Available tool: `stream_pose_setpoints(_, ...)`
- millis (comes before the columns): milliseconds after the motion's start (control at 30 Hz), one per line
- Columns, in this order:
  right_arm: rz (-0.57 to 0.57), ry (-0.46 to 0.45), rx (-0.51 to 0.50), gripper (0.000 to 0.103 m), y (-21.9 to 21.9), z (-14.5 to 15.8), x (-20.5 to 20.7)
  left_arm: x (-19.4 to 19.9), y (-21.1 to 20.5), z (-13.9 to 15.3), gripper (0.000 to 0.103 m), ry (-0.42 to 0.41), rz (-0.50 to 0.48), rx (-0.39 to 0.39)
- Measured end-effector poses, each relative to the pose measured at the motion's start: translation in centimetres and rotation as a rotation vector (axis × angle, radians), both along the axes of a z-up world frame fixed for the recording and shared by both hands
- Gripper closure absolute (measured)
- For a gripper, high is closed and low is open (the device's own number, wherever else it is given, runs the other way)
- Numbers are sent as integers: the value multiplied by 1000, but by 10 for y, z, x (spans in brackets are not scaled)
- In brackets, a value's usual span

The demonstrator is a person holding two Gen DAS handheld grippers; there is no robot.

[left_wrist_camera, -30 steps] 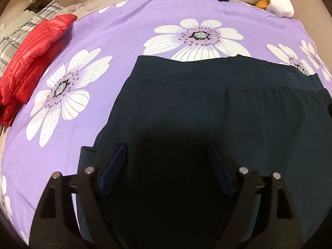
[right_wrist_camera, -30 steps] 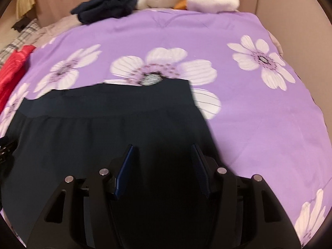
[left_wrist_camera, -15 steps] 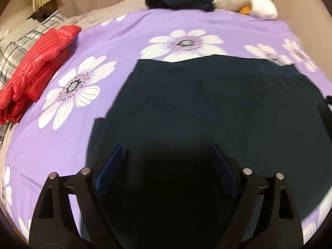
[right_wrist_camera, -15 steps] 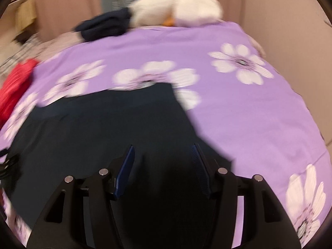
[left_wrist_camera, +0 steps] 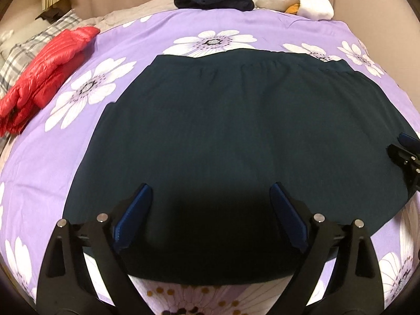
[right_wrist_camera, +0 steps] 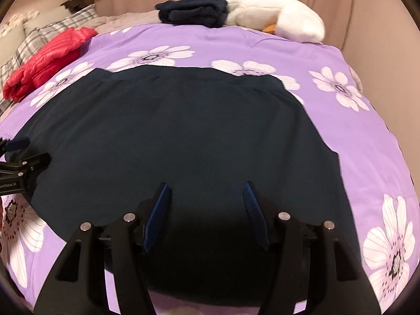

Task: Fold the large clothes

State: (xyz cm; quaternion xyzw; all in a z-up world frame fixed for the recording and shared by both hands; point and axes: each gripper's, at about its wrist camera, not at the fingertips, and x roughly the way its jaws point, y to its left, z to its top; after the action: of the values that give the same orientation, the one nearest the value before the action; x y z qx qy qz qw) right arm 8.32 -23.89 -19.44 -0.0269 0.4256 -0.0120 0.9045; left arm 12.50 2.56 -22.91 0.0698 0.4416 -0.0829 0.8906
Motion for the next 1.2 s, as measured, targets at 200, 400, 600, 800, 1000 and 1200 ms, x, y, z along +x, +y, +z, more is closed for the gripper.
stream_pose_setpoints(200, -98, -3, 20, 42, -27, 2, -20, -9, 9, 0, 9, 9, 20, -11)
stream_pose_setpoints(400, -166, -10, 51, 42, -52, 6, -36, -15, 19, 1, 6, 20, 41, -21)
stream_pose_setpoints(600, -209, -11, 74, 42, -69, 9, -48, -22, 36, 0, 2, 30, 65, -44)
stream_pose_setpoints(800, -271, -1, 95, 42, -86, 11, -63, -28, 55, 3, 2, 69, 82, -95)
stream_pose_setpoints(1000, -344, 17, 53, 28, -99, 33, -86, -47, 63, 36, 2, 44, 140, 22)
stream_pose_setpoints(1200, -271, -45, 79, 2, -76, 95, -102, -68, 50, 120, 2, -90, 127, 51)
